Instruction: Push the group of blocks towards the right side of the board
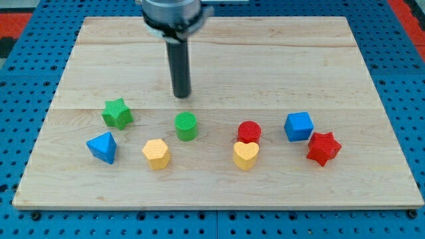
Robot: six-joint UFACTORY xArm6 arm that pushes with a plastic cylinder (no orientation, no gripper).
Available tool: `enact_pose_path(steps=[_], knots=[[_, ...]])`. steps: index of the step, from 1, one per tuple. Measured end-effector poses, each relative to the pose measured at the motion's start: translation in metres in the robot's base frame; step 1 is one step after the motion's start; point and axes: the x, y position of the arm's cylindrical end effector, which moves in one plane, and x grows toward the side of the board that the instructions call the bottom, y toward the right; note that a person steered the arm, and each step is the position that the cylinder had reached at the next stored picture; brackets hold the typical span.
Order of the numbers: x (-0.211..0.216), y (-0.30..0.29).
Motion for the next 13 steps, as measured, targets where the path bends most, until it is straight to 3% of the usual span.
enact_pose_path(steps=[1, 2, 3, 4, 5, 6, 7, 8, 10, 11, 12, 13], knots=[[0.042, -0.026], [0.091, -0.002], [0.112, 0.06], [0.099, 0.085], [0.009, 0.043], [-0.052, -0.057], [-0.014, -0.155], [0.025, -0.159], [0.089, -0.034], [0.095, -0.012], [0.052, -0.062], [0.083, -0.132]])
